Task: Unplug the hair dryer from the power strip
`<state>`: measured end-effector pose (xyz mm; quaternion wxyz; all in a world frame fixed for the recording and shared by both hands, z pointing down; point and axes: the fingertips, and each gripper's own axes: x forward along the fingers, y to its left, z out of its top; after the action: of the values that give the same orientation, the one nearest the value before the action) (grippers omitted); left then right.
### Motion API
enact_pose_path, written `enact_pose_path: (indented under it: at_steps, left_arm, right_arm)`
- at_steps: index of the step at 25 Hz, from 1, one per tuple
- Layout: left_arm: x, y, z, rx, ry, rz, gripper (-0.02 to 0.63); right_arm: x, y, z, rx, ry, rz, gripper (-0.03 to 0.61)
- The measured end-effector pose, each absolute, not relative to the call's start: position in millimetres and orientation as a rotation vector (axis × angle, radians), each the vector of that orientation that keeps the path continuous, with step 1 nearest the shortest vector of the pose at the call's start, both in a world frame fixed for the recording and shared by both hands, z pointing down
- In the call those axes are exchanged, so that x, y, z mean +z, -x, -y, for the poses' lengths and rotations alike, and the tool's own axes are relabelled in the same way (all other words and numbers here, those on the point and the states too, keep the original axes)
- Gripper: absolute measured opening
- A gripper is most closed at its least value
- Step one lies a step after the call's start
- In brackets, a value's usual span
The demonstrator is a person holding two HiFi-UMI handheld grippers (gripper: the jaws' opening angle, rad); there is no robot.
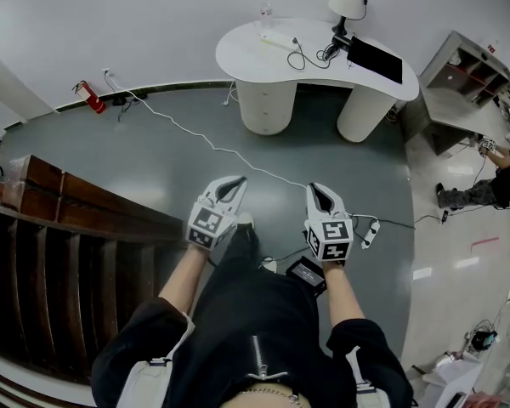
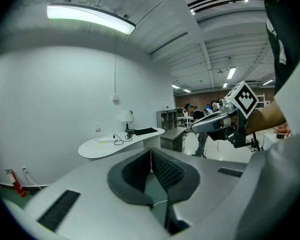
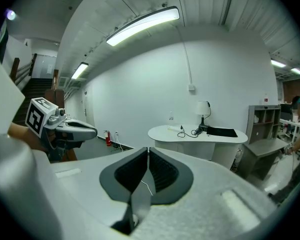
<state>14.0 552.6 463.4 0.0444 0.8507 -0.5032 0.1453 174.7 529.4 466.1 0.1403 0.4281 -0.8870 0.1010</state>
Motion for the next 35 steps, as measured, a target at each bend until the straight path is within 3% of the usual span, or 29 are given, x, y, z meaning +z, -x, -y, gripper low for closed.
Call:
enact_pose_path:
  at_steps: [35]
  left_arm:
    - [477,77,-328,0.472,-2.655,1.387,0.014]
  right_arm:
    - [466,-73,-322,0.322,-1.293,2.467,0.006]
